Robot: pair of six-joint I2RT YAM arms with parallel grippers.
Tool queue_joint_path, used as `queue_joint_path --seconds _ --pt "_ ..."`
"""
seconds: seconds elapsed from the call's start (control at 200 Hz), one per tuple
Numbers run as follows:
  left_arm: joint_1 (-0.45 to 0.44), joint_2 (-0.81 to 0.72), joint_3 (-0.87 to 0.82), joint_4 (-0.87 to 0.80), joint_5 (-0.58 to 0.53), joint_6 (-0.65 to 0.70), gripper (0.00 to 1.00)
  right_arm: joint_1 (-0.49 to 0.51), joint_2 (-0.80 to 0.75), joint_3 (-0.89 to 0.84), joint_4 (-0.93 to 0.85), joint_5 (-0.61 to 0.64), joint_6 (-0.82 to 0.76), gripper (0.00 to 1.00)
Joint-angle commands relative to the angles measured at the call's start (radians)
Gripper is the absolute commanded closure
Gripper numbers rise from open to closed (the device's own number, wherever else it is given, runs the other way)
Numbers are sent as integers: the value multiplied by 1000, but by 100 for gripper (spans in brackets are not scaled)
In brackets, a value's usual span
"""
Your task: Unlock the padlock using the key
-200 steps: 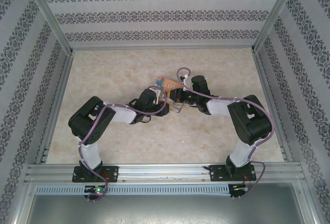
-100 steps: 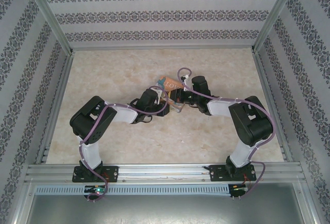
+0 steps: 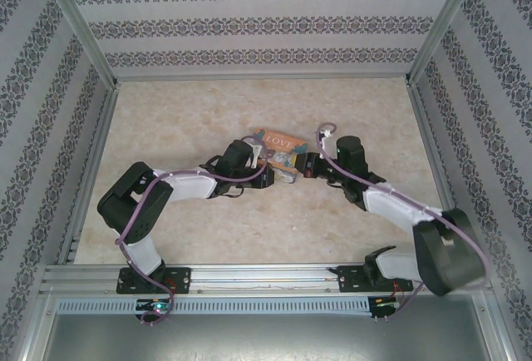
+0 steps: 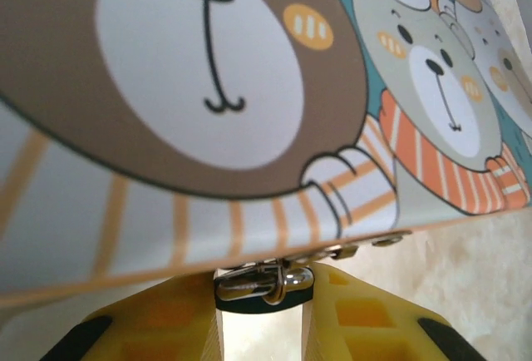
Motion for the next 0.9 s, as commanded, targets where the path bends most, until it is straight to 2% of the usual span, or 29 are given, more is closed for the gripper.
queue_joint_path --seconds 0.0,0.14,0.355,0.729,0.894 --pt "-3 -36 61 -66 64 -27 76 3 -83 -78 -65 74 -66 100" --pt "0 -33 90 -112 77 -39 76 59 -163 -163 -64 150 -103 100" --pt "6 -27 133 -166 99 -55 76 254 -218 -279 17 391 -209 100" --pt "19 -2 183 -199 156 -121 76 374 -46 -274 152 541 -275 100" --pt "23 1 191 -203 157 -130 76 395 27 -247 205 573 -301 100"
